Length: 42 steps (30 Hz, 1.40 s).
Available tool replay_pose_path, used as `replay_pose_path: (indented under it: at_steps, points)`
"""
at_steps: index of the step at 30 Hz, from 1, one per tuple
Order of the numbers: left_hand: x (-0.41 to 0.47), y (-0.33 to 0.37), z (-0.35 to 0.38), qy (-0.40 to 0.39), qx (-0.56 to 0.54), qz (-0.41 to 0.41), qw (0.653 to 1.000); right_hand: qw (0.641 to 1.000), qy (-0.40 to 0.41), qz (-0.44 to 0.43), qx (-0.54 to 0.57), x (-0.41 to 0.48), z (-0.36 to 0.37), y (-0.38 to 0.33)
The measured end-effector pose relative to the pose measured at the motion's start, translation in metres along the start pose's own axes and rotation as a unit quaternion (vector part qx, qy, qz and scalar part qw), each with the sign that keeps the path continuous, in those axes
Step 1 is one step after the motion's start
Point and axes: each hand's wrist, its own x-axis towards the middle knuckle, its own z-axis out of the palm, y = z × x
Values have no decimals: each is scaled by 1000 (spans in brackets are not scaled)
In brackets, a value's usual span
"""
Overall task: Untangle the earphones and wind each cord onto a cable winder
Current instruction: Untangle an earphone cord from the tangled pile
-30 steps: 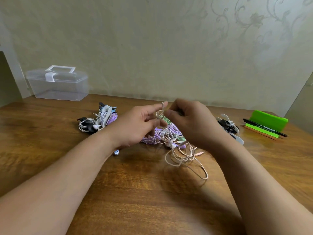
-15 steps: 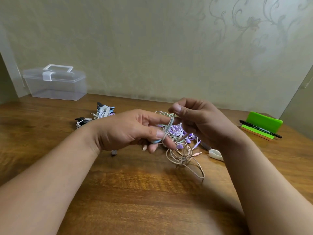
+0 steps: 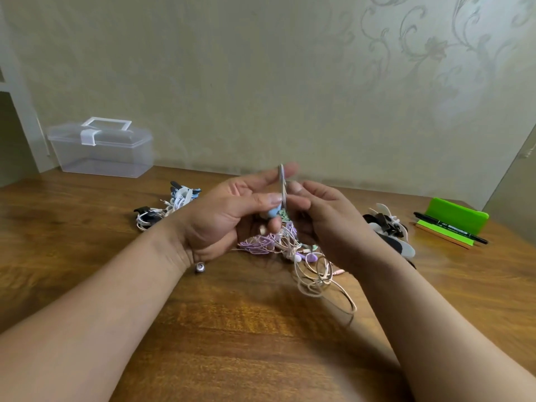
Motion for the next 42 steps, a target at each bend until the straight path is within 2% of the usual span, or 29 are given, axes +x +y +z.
replay_pose_path:
  at_steps: [4,7,11,13,16,18,21,25,28,35,39,42]
  points:
    - [5,1,-6,100,12,9,995,972,29,-29,-231,-1,4,5]
    - [5,-3,-7,118,43,2,992,934,15,-62,-352,-5,12,4]
    - [7,-6,-8,132,77,5,988,910,4,-68,-410,-8,17,3]
    - [8,-8,-8,142,151,16,978,901,5,-69,-428,-8,16,3]
    - [8,-15,-11,154,309,20,938,884,32,-82,-459,-9,14,-2]
    - [6,-16,-15,141,370,-1,918,887,75,-92,-446,-7,10,-7]
    - [1,-10,-12,77,382,-53,919,931,99,-98,-339,-5,-4,-19]
    - [-3,-3,-5,8,314,-87,945,958,103,-95,-248,-6,-16,-22]
    - [-5,1,-6,-41,265,-106,958,979,73,-91,-168,-7,-18,-21]
    - [-11,8,-6,-129,176,-128,968,993,17,-67,-97,-6,-21,-18]
    - [-11,6,-7,-114,70,-84,987,1000,-8,-20,3,-3,-17,-11]
    - [-5,1,-1,-62,-8,-48,997,1000,4,-3,-12,-3,-6,-5]
